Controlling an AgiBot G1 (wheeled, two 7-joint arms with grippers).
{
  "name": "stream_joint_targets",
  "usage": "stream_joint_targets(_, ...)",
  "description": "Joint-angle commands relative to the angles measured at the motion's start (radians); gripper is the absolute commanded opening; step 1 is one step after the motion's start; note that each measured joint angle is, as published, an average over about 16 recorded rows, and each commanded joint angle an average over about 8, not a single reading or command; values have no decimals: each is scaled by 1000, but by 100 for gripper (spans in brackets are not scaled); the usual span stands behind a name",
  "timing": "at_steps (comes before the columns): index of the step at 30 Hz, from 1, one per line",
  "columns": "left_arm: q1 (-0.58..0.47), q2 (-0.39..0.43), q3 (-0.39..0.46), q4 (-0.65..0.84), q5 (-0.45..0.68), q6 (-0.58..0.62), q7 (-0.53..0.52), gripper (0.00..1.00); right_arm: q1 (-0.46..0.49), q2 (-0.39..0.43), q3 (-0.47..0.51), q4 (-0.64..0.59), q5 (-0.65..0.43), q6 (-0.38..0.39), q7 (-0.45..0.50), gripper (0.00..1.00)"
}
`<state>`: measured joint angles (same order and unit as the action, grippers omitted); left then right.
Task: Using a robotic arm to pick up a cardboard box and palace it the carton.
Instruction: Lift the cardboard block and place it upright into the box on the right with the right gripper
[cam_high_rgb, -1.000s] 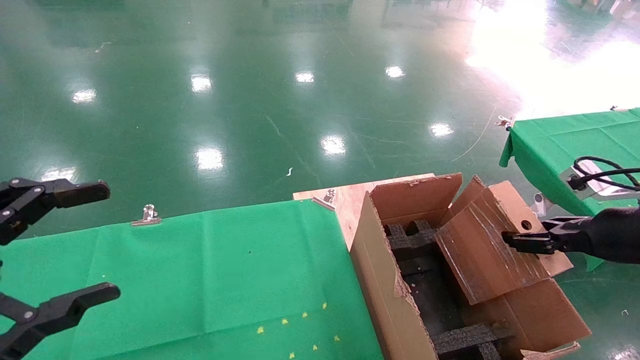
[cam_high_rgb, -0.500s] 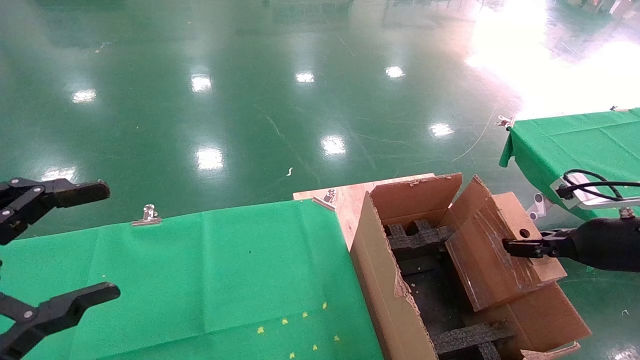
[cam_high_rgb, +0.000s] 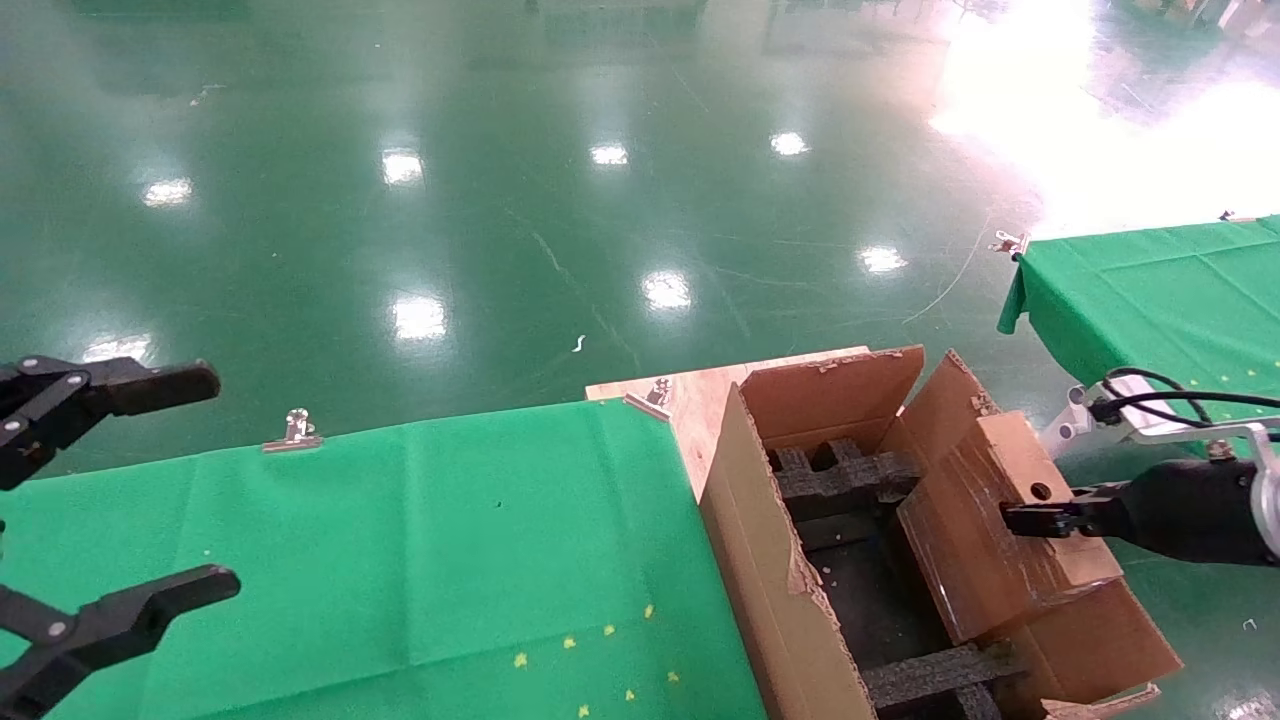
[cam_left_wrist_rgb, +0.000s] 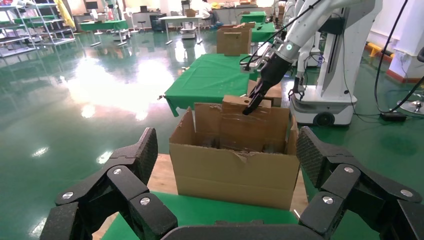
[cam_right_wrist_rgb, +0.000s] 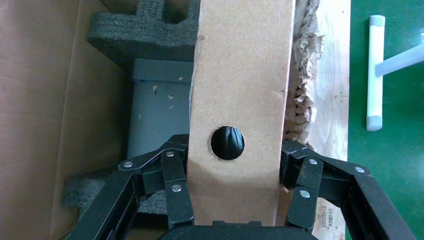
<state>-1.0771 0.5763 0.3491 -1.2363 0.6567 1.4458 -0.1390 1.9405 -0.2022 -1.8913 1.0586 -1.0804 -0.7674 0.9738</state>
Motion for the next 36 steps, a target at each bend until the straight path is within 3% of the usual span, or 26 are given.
stream_joint_targets(1, 0, 0, 0, 0, 0, 0, 0, 100, -13, -12, -6, -7, 7, 13, -2, 0)
stream_joint_targets(20, 0, 0, 0, 0, 0, 0, 0, 100, -180, -172, -17, -192, 129, 91, -98, 0)
stream_joint_targets(36, 0, 0, 0, 0, 0, 0, 0, 100, -309, -339, 13, -425, 228, 60, -209, 0)
